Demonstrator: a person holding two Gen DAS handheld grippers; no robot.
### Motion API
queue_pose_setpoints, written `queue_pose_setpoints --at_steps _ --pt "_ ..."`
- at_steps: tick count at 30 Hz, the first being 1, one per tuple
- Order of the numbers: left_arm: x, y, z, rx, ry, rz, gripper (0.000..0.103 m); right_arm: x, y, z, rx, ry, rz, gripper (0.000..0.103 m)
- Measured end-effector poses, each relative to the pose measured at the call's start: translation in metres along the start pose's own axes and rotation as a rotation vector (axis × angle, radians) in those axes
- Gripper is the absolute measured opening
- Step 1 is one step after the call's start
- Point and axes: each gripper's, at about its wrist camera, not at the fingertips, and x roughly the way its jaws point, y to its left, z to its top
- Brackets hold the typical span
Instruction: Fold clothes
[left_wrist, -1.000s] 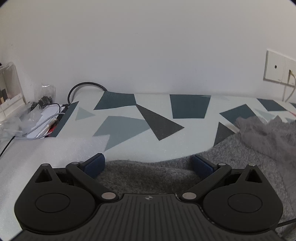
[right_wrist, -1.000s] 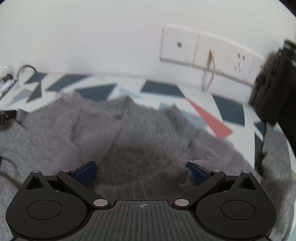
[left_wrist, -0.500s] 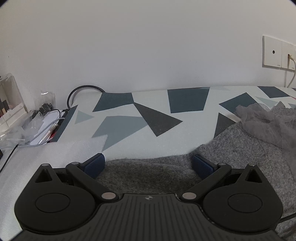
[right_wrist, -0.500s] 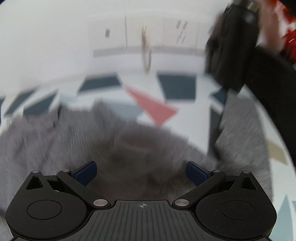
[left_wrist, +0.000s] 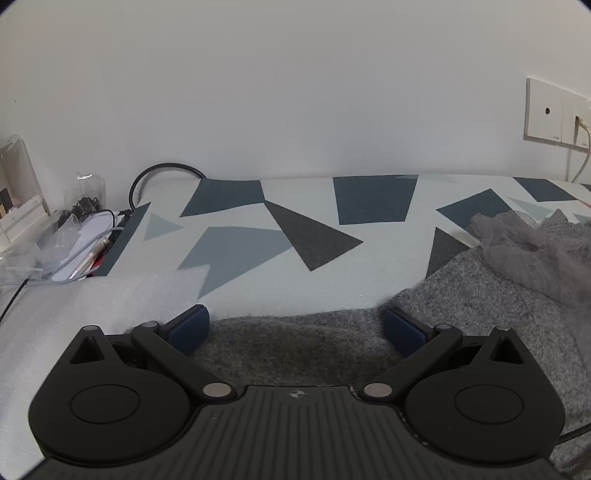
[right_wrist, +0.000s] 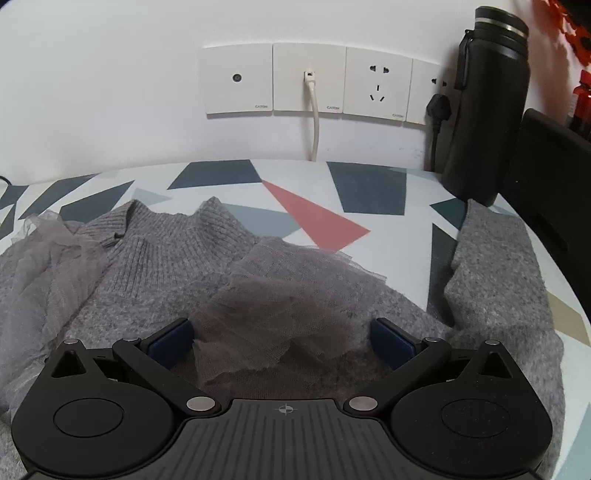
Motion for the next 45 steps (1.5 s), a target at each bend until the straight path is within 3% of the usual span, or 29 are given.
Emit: queue_pose_setpoints --at_steps 9,12,15,19,24,25,27,28,29,33,37,40,45 --pt "-0.001 0.0 0.001 0.028 0.006 -0.013 0.103 -0.013 -0.003 -0.004 -0.041 0.043 0.065 0.102" --pt "-0.002 0.002 0.004 0.043 0.024 -0.041 0.103 -0.022 -0.008 -0.003 0.007 0.011 0.106 0.102" --pt "-0.014 0.005 0.015 0.047 0.062 -0.061 0.102 -0.02 -0.012 -0.002 0.037 0.02 0.085 0.102" --pt "-0.06 -0.008 0.035 0.082 -0.024 -0.133 0.102 -0.016 0.002 -0.007 -0.054 0.029 0.032 0.102" --pt "-0.095 -0.057 0.055 0.151 -0.059 -0.301 0.102 -0.019 0.01 -0.013 -0.094 -0.012 0.023 0.102" --pt "-0.092 -0.071 0.056 0.169 -0.032 -0.331 0.1 -0.018 0.008 -0.012 -0.079 -0.007 0.033 0.102" --pt "-0.079 -0.097 0.054 0.213 0.02 -0.365 0.076 -0.016 0.003 -0.011 -0.055 0.002 0.051 0.102" --pt "-0.068 -0.109 0.053 0.232 0.051 -0.38 0.057 -0.016 0.003 -0.011 -0.056 0.001 0.053 0.102" --pt "-0.057 -0.116 0.053 0.225 0.079 -0.389 0.052 -0.016 0.003 -0.012 -0.057 0.0 0.053 0.102" --pt "-0.016 -0.118 0.056 0.05 0.171 -0.438 0.052 -0.016 0.004 -0.012 -0.058 -0.002 0.056 0.102" --pt "-0.003 -0.115 0.047 -0.052 0.229 -0.515 0.051 -0.015 0.004 -0.012 -0.06 -0.003 0.052 0.102" --pt "-0.005 -0.113 0.041 -0.064 0.252 -0.558 0.05 -0.016 0.005 -0.012 -0.059 -0.004 0.051 0.102" --pt "-0.013 -0.109 0.032 -0.099 0.305 -0.66 0.035 -0.015 0.005 -0.012 -0.058 -0.005 0.051 0.102"
